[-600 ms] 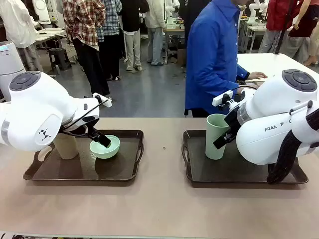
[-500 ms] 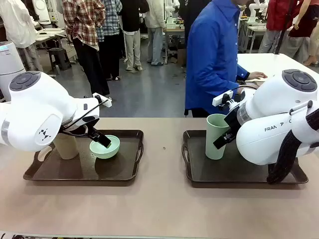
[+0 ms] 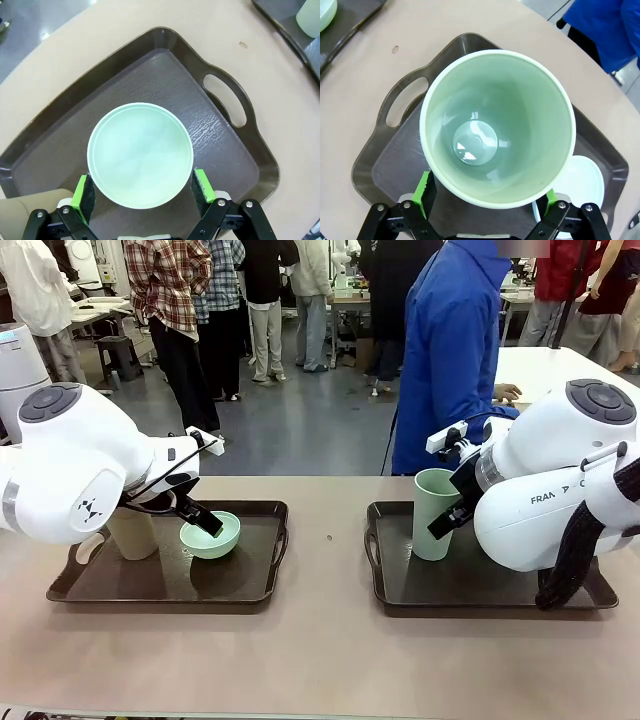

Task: Set up a tray with a mat and arrange the tableware.
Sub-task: Pick up the Picnic Bowl and Reusable plastic cup from the Handle tray in front of the human's position and hold them in the air.

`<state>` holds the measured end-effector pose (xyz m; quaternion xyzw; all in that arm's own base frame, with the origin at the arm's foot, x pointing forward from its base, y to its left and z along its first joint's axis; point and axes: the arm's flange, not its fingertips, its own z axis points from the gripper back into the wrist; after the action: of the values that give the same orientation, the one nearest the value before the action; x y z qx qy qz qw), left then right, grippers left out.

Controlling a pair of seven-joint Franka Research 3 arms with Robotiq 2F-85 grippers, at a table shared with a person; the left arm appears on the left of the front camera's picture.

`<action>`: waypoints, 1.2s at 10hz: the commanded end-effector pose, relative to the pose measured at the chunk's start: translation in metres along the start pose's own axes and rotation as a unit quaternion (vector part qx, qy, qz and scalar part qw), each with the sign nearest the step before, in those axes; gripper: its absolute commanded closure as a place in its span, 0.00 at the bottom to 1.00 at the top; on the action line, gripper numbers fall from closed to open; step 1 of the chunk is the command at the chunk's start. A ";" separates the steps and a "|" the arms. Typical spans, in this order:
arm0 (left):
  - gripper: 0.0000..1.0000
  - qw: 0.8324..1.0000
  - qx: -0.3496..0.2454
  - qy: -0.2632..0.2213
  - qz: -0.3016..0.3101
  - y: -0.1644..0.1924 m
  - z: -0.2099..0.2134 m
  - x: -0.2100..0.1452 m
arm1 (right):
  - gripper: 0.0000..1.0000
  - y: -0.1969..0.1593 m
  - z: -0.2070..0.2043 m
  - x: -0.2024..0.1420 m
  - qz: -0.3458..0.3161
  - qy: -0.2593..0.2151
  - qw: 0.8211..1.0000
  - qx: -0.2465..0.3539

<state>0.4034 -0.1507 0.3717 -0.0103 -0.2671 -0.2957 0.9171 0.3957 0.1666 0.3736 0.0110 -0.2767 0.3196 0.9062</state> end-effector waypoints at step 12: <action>0.00 1.000 -0.026 0.014 0.001 -0.007 0.047 -0.026 | 0.00 0.008 0.063 -0.038 -0.087 0.075 0.993 0.006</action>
<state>0.3973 -0.1531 0.3797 -0.0138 -0.2498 -0.3015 0.9200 0.3852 0.1529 0.3844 0.0178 -0.2133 0.2561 0.9426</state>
